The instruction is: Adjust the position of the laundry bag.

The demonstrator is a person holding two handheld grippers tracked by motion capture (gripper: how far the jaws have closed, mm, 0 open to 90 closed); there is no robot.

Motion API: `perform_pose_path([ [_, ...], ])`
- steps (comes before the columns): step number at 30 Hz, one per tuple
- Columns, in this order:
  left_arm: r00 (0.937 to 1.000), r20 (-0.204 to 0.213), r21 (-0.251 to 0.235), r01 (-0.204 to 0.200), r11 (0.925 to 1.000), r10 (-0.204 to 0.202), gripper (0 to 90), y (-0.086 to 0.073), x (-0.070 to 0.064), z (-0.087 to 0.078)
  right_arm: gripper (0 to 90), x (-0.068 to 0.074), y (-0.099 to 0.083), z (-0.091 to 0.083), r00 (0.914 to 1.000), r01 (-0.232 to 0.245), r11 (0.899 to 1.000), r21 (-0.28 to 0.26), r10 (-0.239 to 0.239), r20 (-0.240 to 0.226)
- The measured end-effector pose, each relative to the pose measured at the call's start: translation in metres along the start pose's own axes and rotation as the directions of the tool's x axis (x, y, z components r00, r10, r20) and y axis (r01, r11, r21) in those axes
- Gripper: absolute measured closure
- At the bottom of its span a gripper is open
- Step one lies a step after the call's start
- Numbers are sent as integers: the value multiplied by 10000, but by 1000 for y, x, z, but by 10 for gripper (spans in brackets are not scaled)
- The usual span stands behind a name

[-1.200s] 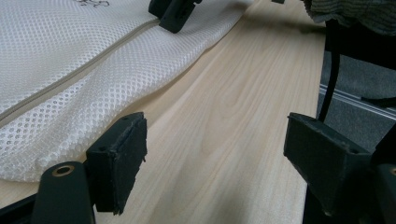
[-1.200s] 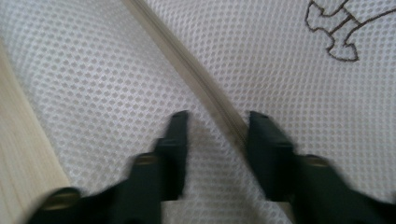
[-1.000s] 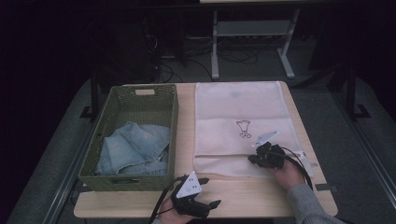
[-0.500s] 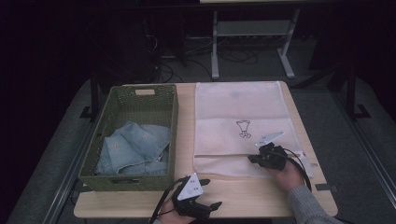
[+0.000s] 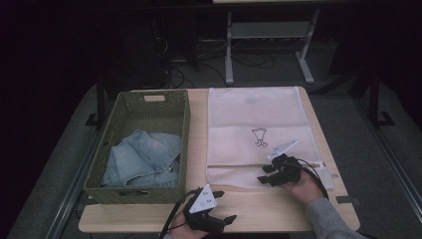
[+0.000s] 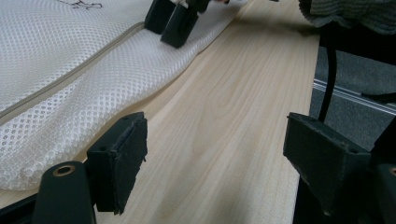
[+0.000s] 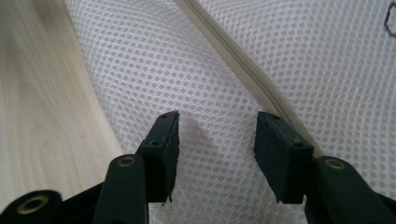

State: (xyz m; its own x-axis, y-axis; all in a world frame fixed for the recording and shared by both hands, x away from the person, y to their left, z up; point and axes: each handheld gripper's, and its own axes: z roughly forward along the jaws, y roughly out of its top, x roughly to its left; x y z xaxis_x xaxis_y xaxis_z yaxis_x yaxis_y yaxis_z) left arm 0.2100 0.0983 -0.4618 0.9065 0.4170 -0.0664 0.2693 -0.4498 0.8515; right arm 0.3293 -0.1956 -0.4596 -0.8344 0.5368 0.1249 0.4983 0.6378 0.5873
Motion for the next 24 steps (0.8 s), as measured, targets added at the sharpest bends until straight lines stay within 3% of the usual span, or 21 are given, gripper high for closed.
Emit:
perform_pose_path([
  [4, 10000, -20, -55, 71, 10000, -71, 216, 0, 1, -1, 644, 7, 3, 1, 9952, 424, 9987, 285, -447, 870],
  [8, 10000, -17, -16, 28, 10000, -28, 216, 0, -1, -1, 823, 10, 5, 2, 9922, 268, 9988, 402, -315, 1206],
  [17, 10000, -33, -86, -37, 10000, 37, 216, 1, -2, -2, 866, 12, 5, -3, 9931, 88, 9998, 200, -111, 1164],
  [24, 10000, -39, -187, -28, 9998, 27, 216, 3, -2, -5, 860, 31, -3, -17, 9976, 166, 9997, 171, -177, 667],
])
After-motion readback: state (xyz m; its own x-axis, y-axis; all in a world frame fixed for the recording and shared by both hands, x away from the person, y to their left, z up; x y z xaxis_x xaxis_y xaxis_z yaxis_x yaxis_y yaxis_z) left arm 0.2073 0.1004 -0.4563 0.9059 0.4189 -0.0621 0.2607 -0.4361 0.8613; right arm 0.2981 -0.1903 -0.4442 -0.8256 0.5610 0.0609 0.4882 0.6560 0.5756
